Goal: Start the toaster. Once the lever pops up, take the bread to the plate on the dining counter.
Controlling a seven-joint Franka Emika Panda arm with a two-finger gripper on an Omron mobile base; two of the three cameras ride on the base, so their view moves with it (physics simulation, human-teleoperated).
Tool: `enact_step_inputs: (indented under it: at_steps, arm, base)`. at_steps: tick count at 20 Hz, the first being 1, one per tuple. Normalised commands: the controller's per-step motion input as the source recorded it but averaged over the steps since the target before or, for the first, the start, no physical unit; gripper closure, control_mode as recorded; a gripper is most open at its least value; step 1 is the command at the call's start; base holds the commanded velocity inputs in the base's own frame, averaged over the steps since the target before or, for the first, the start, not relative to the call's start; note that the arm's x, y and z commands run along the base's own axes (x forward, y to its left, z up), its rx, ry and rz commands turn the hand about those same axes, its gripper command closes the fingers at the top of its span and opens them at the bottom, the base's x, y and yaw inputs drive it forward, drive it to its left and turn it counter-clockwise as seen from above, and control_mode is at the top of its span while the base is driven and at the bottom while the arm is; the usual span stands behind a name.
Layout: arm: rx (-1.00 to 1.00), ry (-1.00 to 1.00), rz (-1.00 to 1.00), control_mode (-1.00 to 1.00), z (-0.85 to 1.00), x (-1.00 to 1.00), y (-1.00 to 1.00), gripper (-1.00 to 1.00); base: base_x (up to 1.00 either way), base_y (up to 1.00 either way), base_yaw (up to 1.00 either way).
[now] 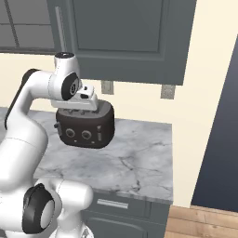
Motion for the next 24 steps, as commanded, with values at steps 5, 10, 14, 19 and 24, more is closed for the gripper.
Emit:
enact_step_inputs:
  at_steps: [5, 10, 14, 19, 24]
  arm:
    - [0.0, -0.05, 0.03, -1.0, -0.1, 0.0, 0.0, -1.0]
    - [0.0, -0.09, 0.01, -1.0, -0.16, -0.1, 0.0, -1.0]
    - [0.02, -0.11, 0.0, -1.0, -0.07, 0.0, -0.06, -1.0]
    - [0.0, -0.05, 0.04, -1.0, -0.03, 0.0, -0.2, -1.0]
    - [0.0, 0.0, 0.03, -1.0, 0.0, -0.02, -0.27, -1.0]
  base:
    - [0.0, 0.0, 0.0]
    - [0.0, 0.0, 0.0]
    - [0.0, 0.0, 0.0]
    - [0.0, 0.0, 0.0]
    - [0.0, 0.0, 0.0]
